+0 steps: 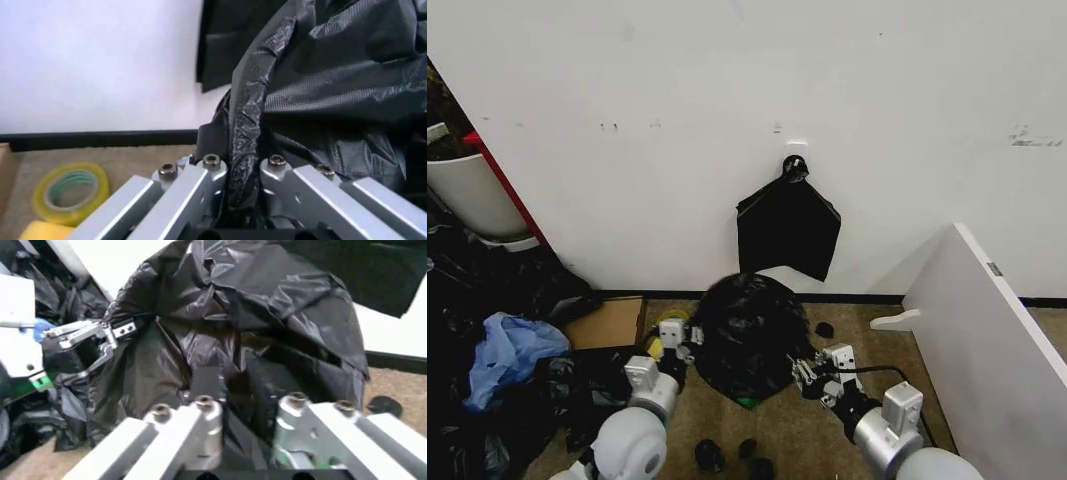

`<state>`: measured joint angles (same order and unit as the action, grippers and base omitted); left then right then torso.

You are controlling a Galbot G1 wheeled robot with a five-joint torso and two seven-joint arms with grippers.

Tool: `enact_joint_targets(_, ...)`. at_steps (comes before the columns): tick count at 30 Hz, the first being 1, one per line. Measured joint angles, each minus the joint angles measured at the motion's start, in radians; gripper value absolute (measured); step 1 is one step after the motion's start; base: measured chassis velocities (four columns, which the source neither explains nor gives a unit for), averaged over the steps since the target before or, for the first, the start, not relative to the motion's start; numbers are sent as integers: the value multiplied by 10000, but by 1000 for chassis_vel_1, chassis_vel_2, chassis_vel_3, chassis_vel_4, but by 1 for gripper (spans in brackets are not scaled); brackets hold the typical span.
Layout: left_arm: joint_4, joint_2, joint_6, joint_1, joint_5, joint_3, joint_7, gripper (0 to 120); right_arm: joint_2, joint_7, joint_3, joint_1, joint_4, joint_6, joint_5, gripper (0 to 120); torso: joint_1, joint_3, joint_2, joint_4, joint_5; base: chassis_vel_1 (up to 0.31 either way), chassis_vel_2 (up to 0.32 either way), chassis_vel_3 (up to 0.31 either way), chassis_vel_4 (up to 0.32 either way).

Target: Place the garbage bag over the trash bin.

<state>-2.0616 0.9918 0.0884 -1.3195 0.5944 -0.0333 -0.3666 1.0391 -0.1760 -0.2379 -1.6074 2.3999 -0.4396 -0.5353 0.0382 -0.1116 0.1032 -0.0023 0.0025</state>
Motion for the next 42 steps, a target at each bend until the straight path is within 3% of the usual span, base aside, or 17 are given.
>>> enact_joint_targets(4,119,54,-48,65,-232,295,33,2,46,-66,121,109,-126,-186,225,0,0,0,0,4,2,0,0,0,0)
enact_joint_targets(9,230,122,-139,135,-738,546,115,2,60,-234,344,219,-253,-459,507,0,0,0,0,2,3,0,0,0,0)
enact_joint_targets(13,355,174,-207,275,-1080,809,151,2,76,-579,626,473,-312,-967,-283,0,0,0,0,4,2,0,0,0,0)
enact_joint_targets(19,434,208,-249,481,-1228,1248,202,2,390,-1030,1270,1183,-1253,-1452,-348,0,0,0,0,2,3,0,0,0,0)
enact_joint_targets(24,369,382,-282,354,-1401,1403,224,2,836,-1533,2462,2254,-2431,-1909,466,0,0,0,0,3,0,0,0,0,0)
enact_joint_targets(31,218,348,-406,154,-1935,1450,388,2,1231,-2059,2858,3471,-3652,-2340,1249,0,0,-1,0,4,3,0,0,0,0)
enact_joint_targets(42,222,387,-494,165,-2135,1559,401,2,798,-1935,2933,3469,-4066,-2940,3025,0,1,-1,0,0,1,0,0,0,0)
